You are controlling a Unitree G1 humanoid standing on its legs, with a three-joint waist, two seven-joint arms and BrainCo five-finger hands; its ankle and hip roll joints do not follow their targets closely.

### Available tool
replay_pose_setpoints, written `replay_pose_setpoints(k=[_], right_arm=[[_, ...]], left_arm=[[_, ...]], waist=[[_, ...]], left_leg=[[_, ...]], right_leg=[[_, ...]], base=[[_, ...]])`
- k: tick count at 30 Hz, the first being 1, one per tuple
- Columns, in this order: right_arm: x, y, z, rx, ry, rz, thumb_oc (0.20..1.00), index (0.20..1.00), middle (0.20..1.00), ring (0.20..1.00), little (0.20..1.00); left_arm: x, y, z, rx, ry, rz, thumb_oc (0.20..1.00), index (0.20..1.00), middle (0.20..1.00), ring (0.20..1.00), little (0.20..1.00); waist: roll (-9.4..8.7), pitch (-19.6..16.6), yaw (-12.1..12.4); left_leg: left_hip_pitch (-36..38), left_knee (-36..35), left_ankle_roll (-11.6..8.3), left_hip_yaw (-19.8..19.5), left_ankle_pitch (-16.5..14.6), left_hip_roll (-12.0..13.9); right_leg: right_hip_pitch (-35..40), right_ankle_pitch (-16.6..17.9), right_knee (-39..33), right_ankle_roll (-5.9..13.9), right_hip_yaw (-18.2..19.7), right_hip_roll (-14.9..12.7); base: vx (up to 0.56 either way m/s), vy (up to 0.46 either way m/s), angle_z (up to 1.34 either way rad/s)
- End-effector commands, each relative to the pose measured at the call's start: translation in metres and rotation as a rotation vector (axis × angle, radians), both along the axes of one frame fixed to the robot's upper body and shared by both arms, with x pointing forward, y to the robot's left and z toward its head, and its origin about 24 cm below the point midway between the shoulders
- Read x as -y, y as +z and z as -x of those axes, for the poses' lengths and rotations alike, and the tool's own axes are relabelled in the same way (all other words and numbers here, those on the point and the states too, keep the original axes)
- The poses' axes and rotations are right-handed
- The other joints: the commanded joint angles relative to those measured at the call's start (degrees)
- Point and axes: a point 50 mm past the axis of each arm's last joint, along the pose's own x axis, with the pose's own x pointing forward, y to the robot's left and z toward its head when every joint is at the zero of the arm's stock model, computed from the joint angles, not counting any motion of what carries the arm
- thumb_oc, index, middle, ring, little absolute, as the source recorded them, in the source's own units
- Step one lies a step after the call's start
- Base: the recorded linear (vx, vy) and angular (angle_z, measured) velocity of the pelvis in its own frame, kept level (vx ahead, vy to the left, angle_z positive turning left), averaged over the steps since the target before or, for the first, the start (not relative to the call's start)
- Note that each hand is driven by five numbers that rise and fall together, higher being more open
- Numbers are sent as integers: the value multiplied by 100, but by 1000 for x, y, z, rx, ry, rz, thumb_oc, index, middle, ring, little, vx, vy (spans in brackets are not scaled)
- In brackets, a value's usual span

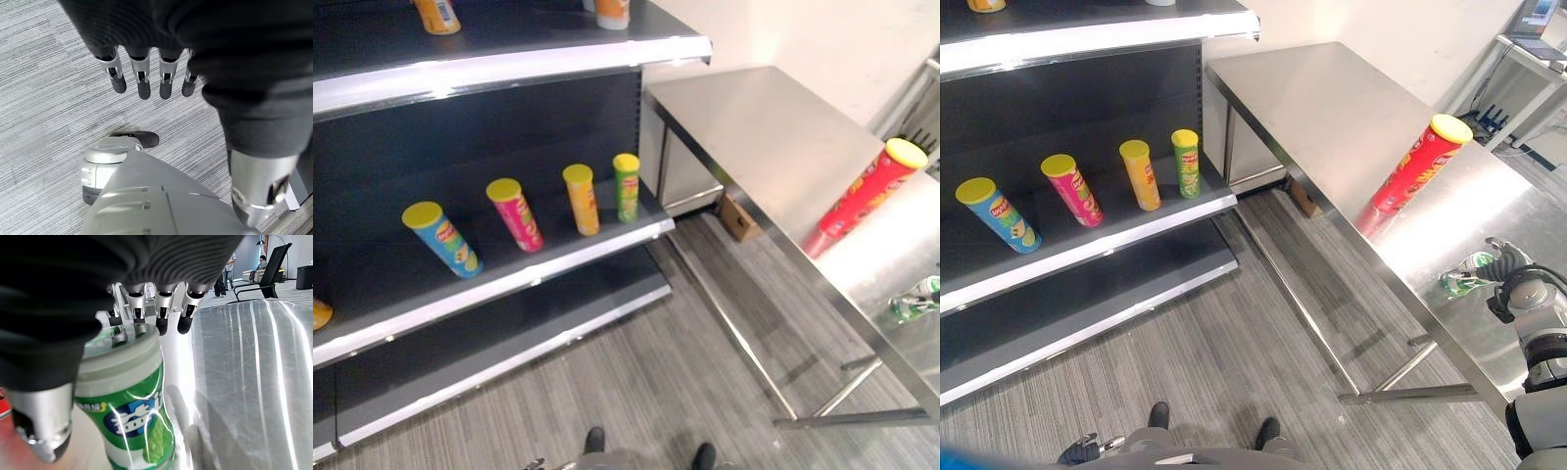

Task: Put the goods on the table back onto the shelves and tidy them up.

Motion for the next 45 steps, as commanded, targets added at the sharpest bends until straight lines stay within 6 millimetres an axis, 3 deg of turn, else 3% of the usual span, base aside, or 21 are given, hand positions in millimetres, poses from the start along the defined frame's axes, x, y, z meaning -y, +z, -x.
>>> replay_pose_setpoints(k=[1,11,12,13,14,15,25,33,34,35,37,39,40,42,44,45], right_arm=[[-1,20,-13,30,21,60,1000,1000,1000,1000,1000],[-7,17,-18,26,39,49,1000,1000,1000,1000,1000],[-7,17,-18,23,40,51,827,827,827,827,827],[-7,17,-18,23,37,53,501,501,501,501,501],[-7,16,-18,22,34,53,310,310,310,310,310],[-6,17,-18,23,30,55,200,200,200,200,200],[-5,18,-17,41,25,61,200,200,200,200,200],[-6,38,-18,144,61,75,200,200,200,200,200],[-8,56,-19,210,90,105,200,200,200,200,200],[-9,58,-19,220,99,109,200,200,200,200,200],[-15,85,-17,347,155,146,200,200,200,200,200],[-14,91,-12,370,160,162,200,200,200,200,200],[-20,115,-9,436,215,219,200,200,200,200,200],[-20,119,-6,451,223,233,200,200,200,200,200],[-30,144,1,517,289,308,200,200,200,200,200],[-30,144,1,517,287,308,200,200,200,200,200]], left_arm=[[-1,2,-12,37,1,-2,1000,1000,1000,1000,1000],[0,2,-10,38,6,1,1000,1000,1000,1000,1000],[0,1,-10,34,8,1,1000,1000,1000,1000,1000],[0,1,-9,33,8,2,1000,1000,1000,1000,1000],[0,1,-10,35,9,1,1000,1000,1000,1000,1000],[-1,2,-10,37,11,1,1000,1000,1000,1000,1000],[-1,2,-10,37,8,-3,1000,1000,1000,1000,1000],[-2,2,-11,43,20,-8,1000,1000,1000,1000,1000],[-3,2,-10,46,36,-9,1000,1000,1000,1000,1000],[-3,2,-10,46,35,-10,1000,1000,1000,1000,1000],[-4,3,-11,52,50,-17,1000,1000,1000,1000,1000],[-5,3,-11,52,50,-20,1000,1000,1000,1000,1000],[-5,3,-11,58,60,-21,1000,1000,1000,1000,1000],[-5,4,-12,61,55,-22,1000,1000,1000,1000,1000],[-6,4,-12,69,58,-23,1000,1000,1000,1000,1000],[-6,5,-12,69,57,-23,1000,1000,1000,1000,1000]], waist=[[69,-45,130],[73,-34,165],[73,-31,171],[72,-30,170],[73,-27,174],[73,-24,180],[79,-26,169],[66,-43,113],[60,-59,57],[61,-59,66],[51,-67,5],[42,-69,11],[35,-92,-52],[34,-101,-44],[21,-122,-98],[21,-121,-89]], left_leg=[[6,29,-334,-136,-57,491],[-11,29,-334,-158,-54,484],[-14,29,-338,-174,-54,485],[-14,29,-338,-178,-53,486],[-16,29,-339,-182,-50,483],[-18,29,-340,-186,-49,482],[-25,29,-347,-196,-52,482],[-6,29,-355,-172,-61,493],[0,29,-359,-155,-67,500],[0,29,-359,-154,-69,501],[9,29,-359,-129,-82,516],[18,29,-360,-120,-86,523],[34,29,-362,-106,-99,526],[38,29,-363,-100,-104,531],[55,29,-366,-66,-114,549],[56,29,-366,-66,-114,550]], right_leg=[[207,-438,90,238,91,-107],[209,-445,79,237,84,-101],[215,-445,79,234,75,-103],[222,-447,79,234,69,-103],[225,-447,79,233,64,-103],[228,-448,79,231,61,-101],[238,-450,79,238,40,-102],[230,-444,79,248,43,-107],[222,-439,79,252,54,-111],[222,-440,79,252,55,-110],[222,-441,79,256,77,-106],[222,-440,79,255,83,-105],[219,-445,79,257,102,-99],[220,-447,79,257,101,-98],[223,-453,80,259,133,-89],[223,-453,80,259,133,-88]], base=[[0,0,0],[0,0,0],[0,0,0],[0,0,0],[0,0,0],[0,0,0],[0,0,0],[0,0,0],[0,0,0],[0,0,0],[0,0,0],[0,0,0],[2,-4,-3],[1,-8,-6],[-3,-20,-12],[-5,-20,-12]])
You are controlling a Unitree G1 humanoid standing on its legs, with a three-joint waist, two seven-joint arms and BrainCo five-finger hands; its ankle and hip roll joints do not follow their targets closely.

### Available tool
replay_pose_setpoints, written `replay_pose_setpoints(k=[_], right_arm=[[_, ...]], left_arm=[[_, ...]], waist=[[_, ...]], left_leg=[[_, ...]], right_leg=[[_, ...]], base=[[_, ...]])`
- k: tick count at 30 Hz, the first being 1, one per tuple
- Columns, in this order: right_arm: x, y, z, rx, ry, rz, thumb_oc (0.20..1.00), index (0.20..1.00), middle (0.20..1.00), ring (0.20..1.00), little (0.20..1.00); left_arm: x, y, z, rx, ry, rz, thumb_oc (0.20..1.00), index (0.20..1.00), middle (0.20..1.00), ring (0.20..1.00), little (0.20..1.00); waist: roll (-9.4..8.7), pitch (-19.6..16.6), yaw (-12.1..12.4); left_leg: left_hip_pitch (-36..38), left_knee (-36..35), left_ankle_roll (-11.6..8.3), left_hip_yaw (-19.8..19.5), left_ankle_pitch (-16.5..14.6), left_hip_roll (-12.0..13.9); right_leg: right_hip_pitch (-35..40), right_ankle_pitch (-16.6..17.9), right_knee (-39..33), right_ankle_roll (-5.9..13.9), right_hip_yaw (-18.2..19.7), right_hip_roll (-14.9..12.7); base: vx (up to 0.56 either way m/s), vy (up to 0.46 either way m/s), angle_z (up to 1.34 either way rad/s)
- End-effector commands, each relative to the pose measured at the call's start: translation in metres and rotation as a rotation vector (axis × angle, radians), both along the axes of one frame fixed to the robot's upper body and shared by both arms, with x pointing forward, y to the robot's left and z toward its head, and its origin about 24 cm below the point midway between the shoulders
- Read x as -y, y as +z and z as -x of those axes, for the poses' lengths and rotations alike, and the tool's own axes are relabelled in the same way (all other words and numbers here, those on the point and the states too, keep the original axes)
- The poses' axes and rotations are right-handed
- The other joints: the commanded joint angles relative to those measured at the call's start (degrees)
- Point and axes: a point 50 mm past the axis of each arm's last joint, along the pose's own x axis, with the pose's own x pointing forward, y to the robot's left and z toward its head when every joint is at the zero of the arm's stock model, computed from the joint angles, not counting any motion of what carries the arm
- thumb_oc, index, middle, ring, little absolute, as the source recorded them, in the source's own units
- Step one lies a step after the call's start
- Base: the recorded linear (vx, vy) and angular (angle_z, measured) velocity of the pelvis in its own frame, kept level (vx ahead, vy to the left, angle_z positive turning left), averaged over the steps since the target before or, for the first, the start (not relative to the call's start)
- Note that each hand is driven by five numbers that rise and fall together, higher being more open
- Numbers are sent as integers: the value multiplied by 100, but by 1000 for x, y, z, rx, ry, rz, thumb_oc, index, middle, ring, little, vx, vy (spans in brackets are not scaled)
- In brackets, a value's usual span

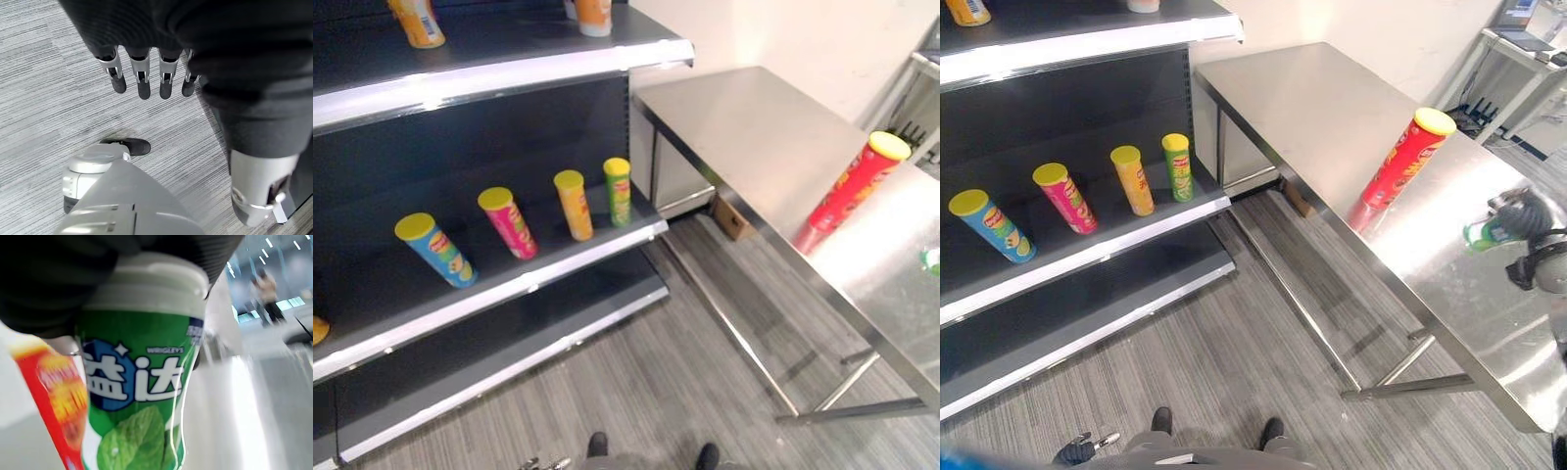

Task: Put the goods on the table back onto the shelves and tidy them up.

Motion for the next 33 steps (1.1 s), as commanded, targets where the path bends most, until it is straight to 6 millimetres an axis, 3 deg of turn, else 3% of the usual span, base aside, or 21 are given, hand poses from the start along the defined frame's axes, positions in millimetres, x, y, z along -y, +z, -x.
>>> replay_pose_setpoints(k=[1,8,17,20,22,24,25,28,30,33], right_arm=[[-9,59,1,193,52,138,200,200,200,200,200],[-22,84,13,310,118,177,200,200,200,200,200],[-52,114,10,370,266,250,200,200,200,200,200],[-79,133,9,432,388,301,200,200,200,200,200],[-85,137,8,448,411,304,200,200,200,200,200],[-106,153,10,515,508,321,200,200,200,200,200],[-107,154,8,516,513,321,200,200,200,200,200],[-137,175,7,567,637,367,200,200,200,200,200],[-145,181,6,569,660,388,200,200,200,200,200],[-152,184,2,550,675,417,200,200,200,200,200]], left_arm=[[-2,3,-12,37,-30,-27,1000,1000,1000,1000,1000],[-4,4,-11,45,-26,-26,1000,1000,1000,1000,1000],[-11,7,-11,66,11,-34,1000,1000,1000,1000,1000],[-19,10,-12,79,38,-55,1000,1000,1000,1000,1000],[-19,10,-12,81,47,-56,1000,1000,1000,1000,1000],[-24,13,-13,94,62,-67,1000,1000,1000,1000,1000],[-24,13,-13,94,66,-66,1000,1000,1000,1000,1000],[-28,15,-18,108,82,-79,1000,1000,1000,1000,1000],[-30,16,-20,112,84,-83,1000,1000,1000,1000,1000],[-29,14,-17,102,86,-82,1000,1000,1000,1000,1000]], waist=[[-88,-106,80],[-97,-159,58],[-160,-185,117],[-210,-181,215],[-212,-188,206],[-260,-155,306],[-254,-164,274],[-299,-82,400],[-331,-54,417],[-309,-40,409]], left_leg=[[-24,30,-360,-148,-142,534],[-24,30,-395,-125,-121,614],[-127,30,-527,-190,30,819],[-220,30,-612,-297,140,961],[-240,30,-630,-319,156,993],[-370,30,-651,-455,261,1070],[-379,30,-652,-461,263,1072],[-571,32,-671,-541,400,1068],[-697,113,-653,-330,482,1097],[-670,177,-616,335,518,1206]], right_leg=[[194,-477,91,276,53,-90],[183,-522,92,242,70,-19],[148,-635,90,142,67,194],[115,-733,90,66,83,358],[101,-746,90,55,84,392],[28,-787,90,4,134,501],[22,-787,90,2,129,503],[23,-835,90,-31,45,515],[44,-842,90,-47,-113,464],[148,-824,90,-19,-401,349]], base=[[-1,-17,-4],[-5,-21,-3],[-13,-57,1],[-21,-120,4],[-16,-71,11],[-35,-94,9],[-40,-73,10],[-39,-22,19],[-39,35,39],[-5,87,49]])
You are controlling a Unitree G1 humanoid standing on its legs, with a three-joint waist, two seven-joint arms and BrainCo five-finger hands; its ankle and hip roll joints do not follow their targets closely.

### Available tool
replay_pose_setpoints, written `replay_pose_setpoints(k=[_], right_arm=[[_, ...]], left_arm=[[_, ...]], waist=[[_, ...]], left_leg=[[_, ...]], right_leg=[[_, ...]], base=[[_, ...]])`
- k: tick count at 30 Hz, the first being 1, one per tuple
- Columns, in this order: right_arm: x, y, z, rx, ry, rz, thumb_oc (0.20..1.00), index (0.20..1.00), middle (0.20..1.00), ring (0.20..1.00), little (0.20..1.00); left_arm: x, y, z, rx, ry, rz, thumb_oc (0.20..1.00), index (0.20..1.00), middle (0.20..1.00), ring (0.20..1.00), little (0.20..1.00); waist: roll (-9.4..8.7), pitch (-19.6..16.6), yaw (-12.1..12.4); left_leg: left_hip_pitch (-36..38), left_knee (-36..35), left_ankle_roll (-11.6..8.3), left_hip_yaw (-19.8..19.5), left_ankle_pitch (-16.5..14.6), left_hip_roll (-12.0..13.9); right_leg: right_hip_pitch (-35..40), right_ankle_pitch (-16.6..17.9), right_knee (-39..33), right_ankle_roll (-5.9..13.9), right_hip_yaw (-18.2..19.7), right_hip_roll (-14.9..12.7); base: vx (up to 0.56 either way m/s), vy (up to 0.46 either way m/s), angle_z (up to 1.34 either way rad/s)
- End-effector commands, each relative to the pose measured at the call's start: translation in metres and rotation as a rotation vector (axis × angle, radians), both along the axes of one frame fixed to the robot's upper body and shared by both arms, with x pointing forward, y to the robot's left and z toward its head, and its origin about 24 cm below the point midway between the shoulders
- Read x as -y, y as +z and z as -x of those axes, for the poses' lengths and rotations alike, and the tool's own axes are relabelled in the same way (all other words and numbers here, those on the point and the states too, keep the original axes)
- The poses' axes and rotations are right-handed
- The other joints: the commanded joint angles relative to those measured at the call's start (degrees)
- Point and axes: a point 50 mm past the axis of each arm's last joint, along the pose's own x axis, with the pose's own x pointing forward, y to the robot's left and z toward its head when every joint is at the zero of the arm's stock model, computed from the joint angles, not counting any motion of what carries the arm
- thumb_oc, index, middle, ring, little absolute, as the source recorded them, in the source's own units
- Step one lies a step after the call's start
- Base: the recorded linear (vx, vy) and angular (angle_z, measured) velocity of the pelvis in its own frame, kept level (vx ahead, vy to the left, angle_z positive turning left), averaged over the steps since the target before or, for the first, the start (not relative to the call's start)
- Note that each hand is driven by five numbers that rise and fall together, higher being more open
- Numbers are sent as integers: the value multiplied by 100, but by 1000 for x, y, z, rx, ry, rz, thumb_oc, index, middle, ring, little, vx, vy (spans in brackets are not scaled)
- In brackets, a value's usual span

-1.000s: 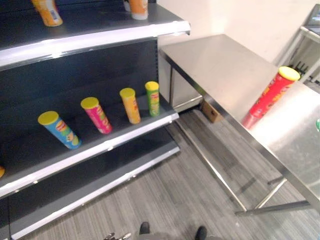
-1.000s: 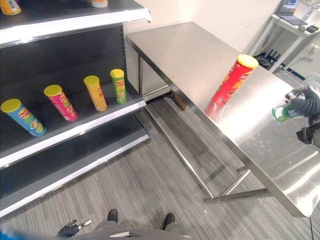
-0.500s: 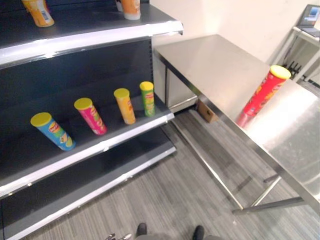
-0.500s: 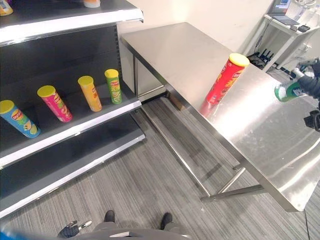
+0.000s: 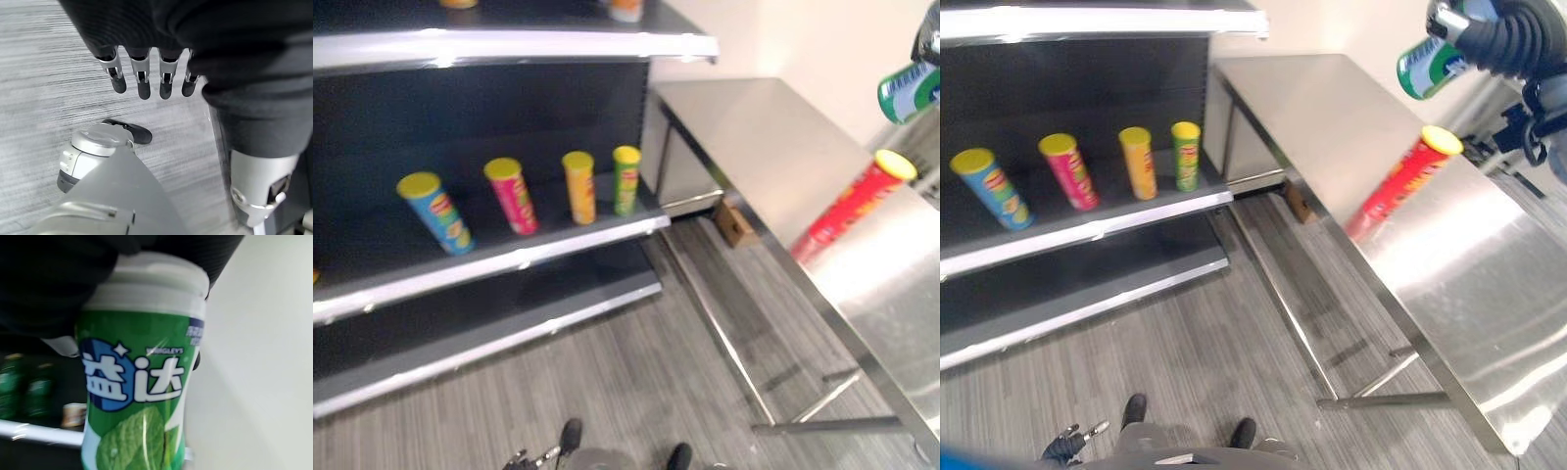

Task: Put the goods on the table back onto the shelves and tidy them up.

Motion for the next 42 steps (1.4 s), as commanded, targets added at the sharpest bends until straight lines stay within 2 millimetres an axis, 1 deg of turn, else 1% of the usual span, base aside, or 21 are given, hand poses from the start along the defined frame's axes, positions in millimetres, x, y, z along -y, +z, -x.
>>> replay_pose_setpoints(k=[1,4,11,12,14,15,17,18,19,20,21,22,23,24,25,26,28,30,32,36,42], right_arm=[[3,10,0,24,-17,-24,200,200,200,200,200],[-4,9,-3,12,-8,1,200,200,200,200,200],[-13,-2,-4,25,17,-3,200,200,200,200,200],[-12,-3,-4,25,15,-5,200,200,200,200,200],[-9,-10,-3,33,-10,-11,200,200,200,200,200],[-8,-11,-3,33,-11,-12,200,200,200,200,200],[-6,-19,-2,34,-30,-16,200,200,200,200,200],[-5,-19,-2,34,-31,-17,200,200,200,200,200],[-5,-21,-1,36,-31,-24,200,200,200,200,200],[-6,-23,0,35,-29,-17,200,200,200,200,200],[-6,-23,1,35,-30,-18,200,200,200,200,200],[-6,-25,1,33,-19,-31,200,200,200,200,200],[-6,-25,1,34,-19,-32,200,200,200,200,200],[-7,-25,3,21,-17,-3,200,200,200,200,200],[-8,-25,4,20,-9,-11,200,200,200,200,200],[-7,-24,4,21,-10,-11,200,200,200,200,200],[-12,-22,4,16,11,4,200,200,200,200,200],[-18,-22,4,10,33,15,200,200,200,200,200],[-24,-21,5,4,61,31,200,200,200,200,200],[-29,-17,5,6,95,35,200,200,200,200,200],[-45,-17,4,-6,161,53,200,200,200,200,200]], left_arm=[[-16,8,-8,24,-13,-55,1000,1000,1000,1000,1000],[-15,5,1,0,-1,-52,1000,1000,1000,1000,1000],[-16,4,8,-32,-5,-65,1000,1000,1000,1000,1000],[-17,4,8,-32,-6,-67,1000,1000,1000,1000,1000],[-18,6,3,-22,-32,-75,1000,1000,1000,1000,1000],[-18,6,3,-22,-34,-77,1000,1000,1000,1000,1000],[-23,9,0,-19,-59,-98,1000,1000,1000,1000,1000],[-23,9,0,-19,-60,-99,1000,1000,1000,1000,1000],[-25,11,-1,-12,-69,-105,1000,1000,1000,1000,1000],[-28,13,-3,-11,-80,-119,1000,1000,1000,1000,1000],[-28,14,-3,-10,-81,-119,1000,1000,1000,1000,1000],[-33,16,-3,-15,-92,-135,1000,1000,1000,1000,1000],[-33,16,-3,-15,-93,-135,1000,1000,1000,1000,1000],[-34,17,-3,-2,-92,-128,1000,1000,1000,1000,1000],[-34,17,-5,4,-92,-124,1000,1000,1000,1000,1000],[-34,17,-5,5,-93,-124,1000,1000,1000,1000,1000],[-36,19,-7,14,-93,-123,1000,1000,1000,1000,1000],[-36,20,-12,21,-109,-124,1000,1000,1000,1000,1000],[-34,19,-15,25,-115,-123,1000,1000,1000,1000,1000],[-31,17,-12,22,-103,-111,1000,1000,1000,1000,1000],[-25,13,-8,8,-95,-95,1000,1000,1000,1000,1000]], waist=[[-114,-43,-44],[-56,-128,7],[-119,-283,231],[-132,-283,231],[-189,-314,294],[-206,-313,299],[-236,-233,288],[-243,-232,295],[-221,-153,232],[-196,-29,157],[-217,-21,183],[-134,59,98],[-136,50,110],[-113,85,64],[-99,115,52],[-87,108,42],[-83,192,-13],[-138,238,-125],[-226,237,-168],[-371,77,-159],[-404,-115,-114]], left_leg=[[-24,15,-278,881,368,576],[-54,-12,-230,965,333,485],[-116,66,67,711,-16,-171],[-121,71,72,705,-18,-181],[-112,21,241,587,-126,-540],[-112,19,249,587,-125,-556],[30,-26,443,532,-249,-864],[31,-26,445,533,-249,-868],[165,-54,564,475,-295,-1014],[258,-79,662,345,-308,-1126],[261,-78,676,366,-310,-1151],[362,-107,726,263,-356,-1145],[343,-115,730,273,-333,-1144],[472,-131,726,137,-411,-1218],[491,-131,715,67,-431,-1208],[469,-131,714,54,-410,-1197],[543,-131,683,-139,-448,-1210],[600,-131,690,-342,-514,-1293],[617,-131,668,-462,-543,-1356],[614,-130,600,-510,-607,-1334],[644,-131,506,-550,-666,-1108]], right_leg=[[188,-623,61,292,174,-307],[279,-561,61,373,-42,-464],[386,-299,169,605,-382,-1133],[387,-300,171,611,-390,-1142],[339,-253,567,722,-505,-1510],[331,-263,589,730,-505,-1531],[190,-98,1392,791,-409,-1955],[187,-101,1398,793,-406,-1960],[-12,222,2102,759,-226,-2220],[-246,575,2549,801,89,-2298],[-281,569,2591,819,131,-2332],[-515,460,2938,761,495,-2201],[-550,472,2944,750,508,-2201],[-767,163,2867,681,819,-1913],[-837,-54,2617,605,838,-1751],[-831,-23,2578,592,816,-1735],[-865,-75,1805,636,920,-1494],[-1001,76,1047,731,1390,-1110],[-1035,282,655,791,1602,-949],[-745,403,177,778,1623,-855],[-559,263,61,706,1477,-703]], base=[[11,101,61],[38,153,66],[51,206,39],[58,237,48],[72,260,43],[79,254,32],[75,239,24],[74,247,25],[61,252,38],[58,260,52],[10,212,45],[-13,130,35],[69,183,29],[102,34,21],[104,32,12],[58,-50,1],[67,-63,13],[115,-83,24],[111,-77,57],[86,-72,68],[118,-99,22]])
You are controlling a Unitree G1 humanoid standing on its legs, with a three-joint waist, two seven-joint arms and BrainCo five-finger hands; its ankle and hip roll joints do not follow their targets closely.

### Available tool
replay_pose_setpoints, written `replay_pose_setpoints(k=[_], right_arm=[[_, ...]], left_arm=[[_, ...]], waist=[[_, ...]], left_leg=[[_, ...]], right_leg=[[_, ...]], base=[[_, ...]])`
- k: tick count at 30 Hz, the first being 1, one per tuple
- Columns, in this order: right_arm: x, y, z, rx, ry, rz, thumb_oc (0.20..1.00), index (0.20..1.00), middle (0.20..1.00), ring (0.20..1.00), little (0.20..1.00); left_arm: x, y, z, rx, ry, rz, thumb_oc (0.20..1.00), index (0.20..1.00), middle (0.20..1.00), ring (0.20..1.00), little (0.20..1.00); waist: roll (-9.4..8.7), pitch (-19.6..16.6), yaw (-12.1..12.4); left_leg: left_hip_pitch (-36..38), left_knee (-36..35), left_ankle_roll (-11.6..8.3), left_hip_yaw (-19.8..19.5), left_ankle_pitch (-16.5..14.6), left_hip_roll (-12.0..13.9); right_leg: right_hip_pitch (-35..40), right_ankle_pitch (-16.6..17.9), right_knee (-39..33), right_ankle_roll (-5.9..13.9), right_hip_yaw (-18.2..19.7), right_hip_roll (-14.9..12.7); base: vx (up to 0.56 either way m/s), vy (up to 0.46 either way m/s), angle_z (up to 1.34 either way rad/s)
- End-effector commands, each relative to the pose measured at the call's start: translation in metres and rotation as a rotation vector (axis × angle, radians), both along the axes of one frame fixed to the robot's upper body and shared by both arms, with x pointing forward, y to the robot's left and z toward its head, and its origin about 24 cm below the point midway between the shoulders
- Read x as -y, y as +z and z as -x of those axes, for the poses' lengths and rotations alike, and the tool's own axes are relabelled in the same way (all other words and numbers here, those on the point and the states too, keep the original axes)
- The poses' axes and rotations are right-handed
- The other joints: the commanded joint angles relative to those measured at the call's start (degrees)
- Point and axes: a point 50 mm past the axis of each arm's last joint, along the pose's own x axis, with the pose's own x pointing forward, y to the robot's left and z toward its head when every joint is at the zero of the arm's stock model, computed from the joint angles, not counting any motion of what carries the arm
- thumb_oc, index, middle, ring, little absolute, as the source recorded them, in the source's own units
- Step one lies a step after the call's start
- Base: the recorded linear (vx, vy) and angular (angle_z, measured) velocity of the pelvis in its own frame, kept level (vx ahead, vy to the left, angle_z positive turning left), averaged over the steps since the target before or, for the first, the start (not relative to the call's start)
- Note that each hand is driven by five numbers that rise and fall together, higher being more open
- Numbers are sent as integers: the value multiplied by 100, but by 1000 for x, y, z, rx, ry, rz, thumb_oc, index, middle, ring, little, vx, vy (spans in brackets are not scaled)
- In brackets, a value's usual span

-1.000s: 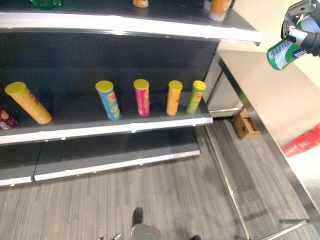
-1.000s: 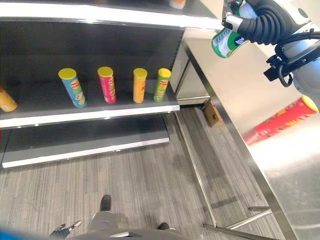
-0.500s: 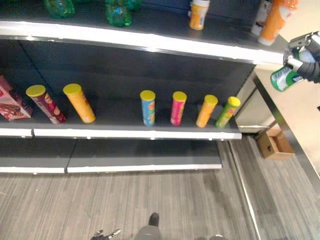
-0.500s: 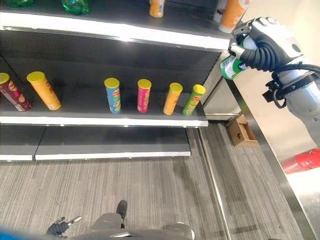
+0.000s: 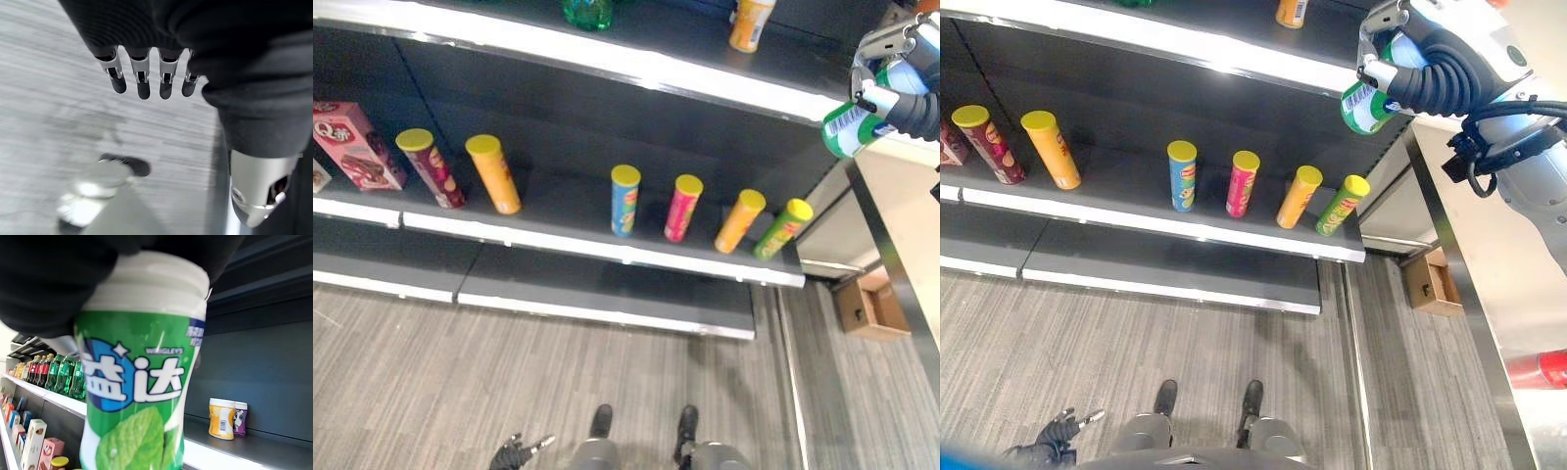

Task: Put the goods on the table back onto the shelves and tidy them up.

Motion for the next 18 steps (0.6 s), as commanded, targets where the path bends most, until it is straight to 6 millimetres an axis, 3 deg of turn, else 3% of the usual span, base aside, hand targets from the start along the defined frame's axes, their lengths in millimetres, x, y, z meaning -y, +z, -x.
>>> replay_pose_setpoints(k=[1,12,18], right_arm=[[-8,11,-4,9,48,-36,200,200,200,200,200],[-28,30,-24,43,70,-27,200,200,200,200,200],[-28,44,-51,31,2,-53,200,200,200,200,200]], left_arm=[[-14,9,-10,40,-12,-46,1000,1000,1000,1000,1000],[-14,8,-12,37,3,-53,1000,1000,1000,1000,1000],[-17,9,-11,38,20,-59,1000,1000,1000,1000,1000]], waist=[[-19,-423,186],[-56,-522,456],[-92,-547,669]], left_leg=[[361,-135,-294,13,-556,138],[317,-135,-475,-64,-571,347],[253,-135,-567,-154,-532,400]], right_leg=[[-78,173,89,241,7,-168],[94,-44,89,157,-410,-111],[162,-114,89,111,-619,-93]], base=[[80,-72,7],[57,-63,13],[39,-61,24]])
